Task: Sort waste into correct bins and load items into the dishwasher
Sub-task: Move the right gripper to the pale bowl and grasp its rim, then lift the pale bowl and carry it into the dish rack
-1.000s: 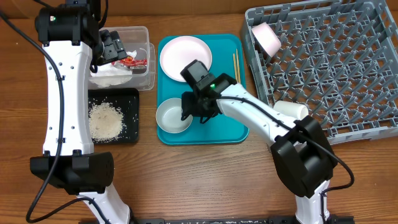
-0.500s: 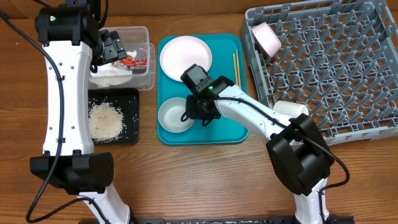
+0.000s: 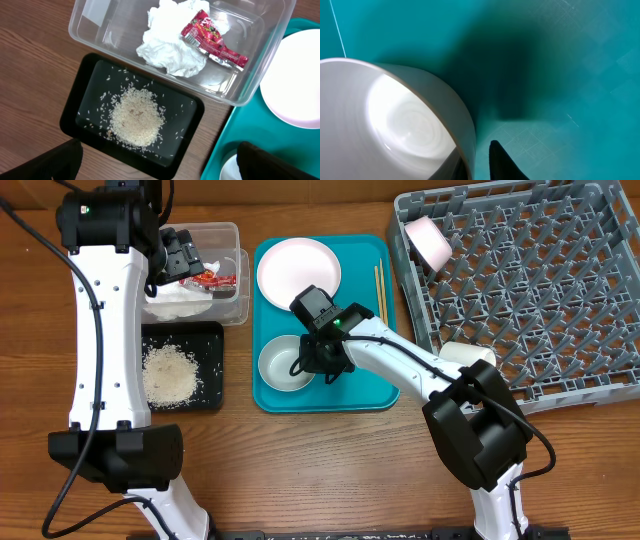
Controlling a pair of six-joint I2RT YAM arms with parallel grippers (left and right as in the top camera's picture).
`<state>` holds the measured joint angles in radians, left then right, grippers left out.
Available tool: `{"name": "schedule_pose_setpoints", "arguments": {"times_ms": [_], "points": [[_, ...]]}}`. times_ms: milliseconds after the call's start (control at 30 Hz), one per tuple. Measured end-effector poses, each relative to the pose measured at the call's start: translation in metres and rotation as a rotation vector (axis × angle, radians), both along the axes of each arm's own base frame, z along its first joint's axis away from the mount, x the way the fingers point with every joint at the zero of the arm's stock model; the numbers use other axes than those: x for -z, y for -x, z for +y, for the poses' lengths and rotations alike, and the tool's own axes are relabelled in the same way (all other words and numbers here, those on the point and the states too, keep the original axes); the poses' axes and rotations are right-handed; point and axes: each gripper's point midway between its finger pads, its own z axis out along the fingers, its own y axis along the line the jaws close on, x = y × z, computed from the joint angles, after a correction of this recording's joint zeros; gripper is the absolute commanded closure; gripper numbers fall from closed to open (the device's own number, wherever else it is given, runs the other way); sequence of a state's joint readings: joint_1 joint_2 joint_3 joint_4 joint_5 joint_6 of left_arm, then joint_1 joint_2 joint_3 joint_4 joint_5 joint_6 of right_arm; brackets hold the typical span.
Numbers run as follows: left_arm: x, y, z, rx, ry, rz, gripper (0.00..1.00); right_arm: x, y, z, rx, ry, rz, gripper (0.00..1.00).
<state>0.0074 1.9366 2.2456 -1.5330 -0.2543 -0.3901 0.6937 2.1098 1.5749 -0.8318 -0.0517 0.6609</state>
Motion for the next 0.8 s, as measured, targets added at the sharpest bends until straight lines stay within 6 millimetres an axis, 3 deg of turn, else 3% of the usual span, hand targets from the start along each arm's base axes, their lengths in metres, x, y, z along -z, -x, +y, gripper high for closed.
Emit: {"name": "schedule_pose_setpoints", "arguments": {"times_ms": [67,267,367,433,533,633,733,800], "points": [[0.0,0.0,0.0,0.0,0.0,0.0,0.0,0.0,0.0,0.0,-0.004,0.001,0.0,0.96],[0.0,0.0,0.0,0.0,0.0,-0.001,0.0,0.001,0.003,-0.005,0.005,0.022,0.014,0.96],[0.0,0.0,0.0,0.0,0.0,0.0,0.0,-0.004,0.004,-0.026,0.026,0.101,0.025,0.96],[0.0,0.0,0.0,0.0,0.0,0.0,0.0,-0.019,-0.003,-0.05,0.057,0.169,-0.006,0.96],[0.0,0.0,0.0,0.0,0.0,0.0,0.0,-0.074,-0.038,-0.091,0.122,0.224,-0.167,0.96],[0.0,0.0,0.0,0.0,0.0,0.0,0.0,-0.168,-0.075,-0.14,0.229,0.273,-0.446,0.96],[0.0,0.0,0.0,0.0,0.0,0.0,0.0,-0.26,-0.08,-0.193,0.324,0.396,-0.698,0.96],[0.0,0.0,0.0,0.0,0.0,0.0,0.0,-0.305,-0.071,-0.227,0.374,0.536,-0.81,0.96]]}}
